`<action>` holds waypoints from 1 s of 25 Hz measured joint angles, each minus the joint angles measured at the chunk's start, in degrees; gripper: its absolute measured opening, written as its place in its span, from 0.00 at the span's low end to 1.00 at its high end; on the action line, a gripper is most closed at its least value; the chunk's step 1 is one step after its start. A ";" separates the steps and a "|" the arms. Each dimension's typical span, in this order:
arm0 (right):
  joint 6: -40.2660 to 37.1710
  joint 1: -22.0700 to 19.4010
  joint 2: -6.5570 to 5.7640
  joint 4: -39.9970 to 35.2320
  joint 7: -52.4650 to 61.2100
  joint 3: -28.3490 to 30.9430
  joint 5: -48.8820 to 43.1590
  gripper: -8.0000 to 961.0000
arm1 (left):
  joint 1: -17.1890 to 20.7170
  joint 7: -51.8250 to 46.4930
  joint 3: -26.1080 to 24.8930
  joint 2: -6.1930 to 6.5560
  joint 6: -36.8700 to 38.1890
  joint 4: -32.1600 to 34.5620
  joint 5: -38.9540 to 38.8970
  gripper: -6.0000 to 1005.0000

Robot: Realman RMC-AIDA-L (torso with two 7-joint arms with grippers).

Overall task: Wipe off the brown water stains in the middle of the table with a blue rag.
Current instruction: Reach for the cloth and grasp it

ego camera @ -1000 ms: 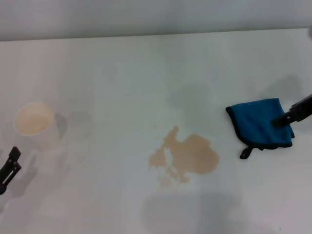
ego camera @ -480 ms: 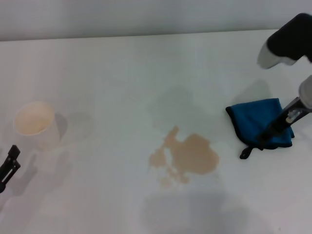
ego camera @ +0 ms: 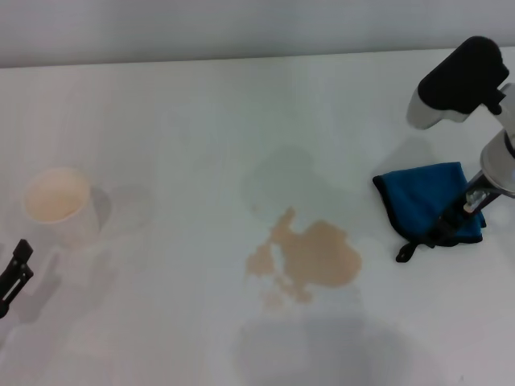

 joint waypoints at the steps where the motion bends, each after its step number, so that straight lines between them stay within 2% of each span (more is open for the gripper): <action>1: 0.00 0.11 0.01 0.19 0.08 -0.25 -0.03 0.73 | 0.00 0.00 0.00 0.00 0.00 0.00 -0.02 0.88; 6: 0.03 0.61 0.02 0.73 0.20 -0.41 -0.09 0.72 | -0.34 0.00 0.00 0.06 -0.04 0.00 -0.42 0.88; 12: 0.04 0.99 -0.03 0.86 0.71 -0.21 -0.11 0.61 | -0.51 0.00 0.00 0.14 0.19 0.00 -0.57 0.87; 25: 0.20 2.01 -0.01 3.66 0.96 -0.53 -1.57 0.51 | -0.62 0.00 0.00 0.18 -0.03 0.00 -0.73 0.87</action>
